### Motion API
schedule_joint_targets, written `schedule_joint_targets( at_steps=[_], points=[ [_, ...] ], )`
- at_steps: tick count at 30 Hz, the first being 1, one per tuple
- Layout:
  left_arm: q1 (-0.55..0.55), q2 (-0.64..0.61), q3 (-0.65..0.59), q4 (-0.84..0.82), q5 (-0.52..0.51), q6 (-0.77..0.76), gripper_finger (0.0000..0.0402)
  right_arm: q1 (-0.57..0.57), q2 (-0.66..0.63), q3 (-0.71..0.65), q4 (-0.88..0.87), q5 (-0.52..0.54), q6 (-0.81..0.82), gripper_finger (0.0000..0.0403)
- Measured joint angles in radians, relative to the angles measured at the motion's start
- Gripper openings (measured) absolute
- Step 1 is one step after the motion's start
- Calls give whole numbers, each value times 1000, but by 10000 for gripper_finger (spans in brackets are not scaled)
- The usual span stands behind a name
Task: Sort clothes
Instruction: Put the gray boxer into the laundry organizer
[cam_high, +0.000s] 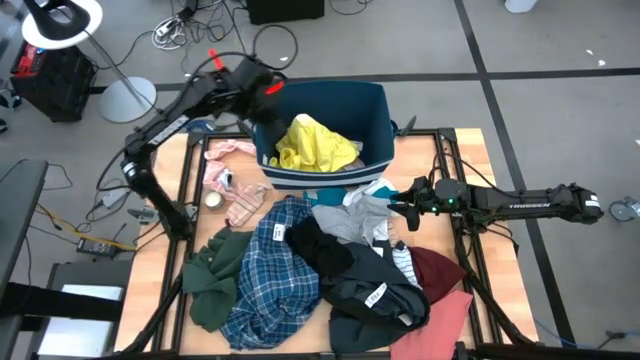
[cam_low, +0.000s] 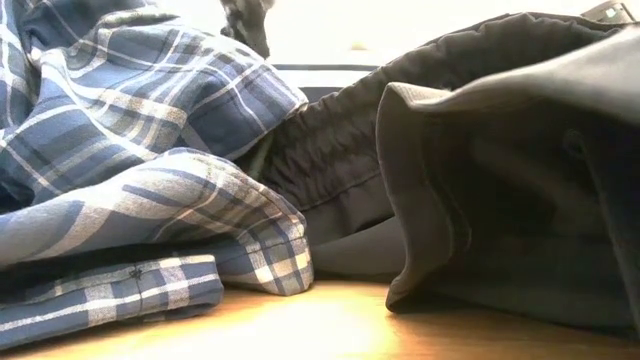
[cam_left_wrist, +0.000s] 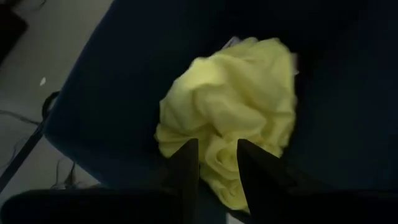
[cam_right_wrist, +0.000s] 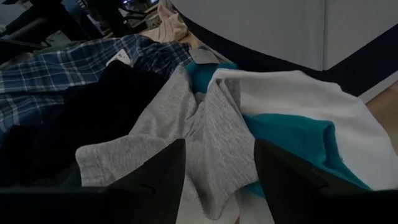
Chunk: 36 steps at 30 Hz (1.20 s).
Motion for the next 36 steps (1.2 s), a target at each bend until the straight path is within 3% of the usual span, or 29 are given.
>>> schedule_joint_targets(
  at_steps=[6, 14, 19, 25, 32, 36],
  points=[
    [-107, -129, -71, 52, -17, -43, 117, 1, 1, 0, -46, -1, 28, 192],
    [-326, -369, -422, 162, -270, -192, 117, 4, 26, 0, -53, -17, 24, 192],
    [-449, -523, -660, 272, -279, -287, 117, 34, 50, 0, -51, -54, -38, 192],
    [-541, -649, -878, 406, -287, -346, 117, 54, 107, 0, -52, 18, -102, 188],
    [-573, -687, -1040, 556, -288, -348, 117, 54, 199, 0, 39, 22, -121, 167],
    [-576, -684, -1109, 636, -288, -348, 117, 55, 266, 0, 180, -3, -153, 133]
  ],
)
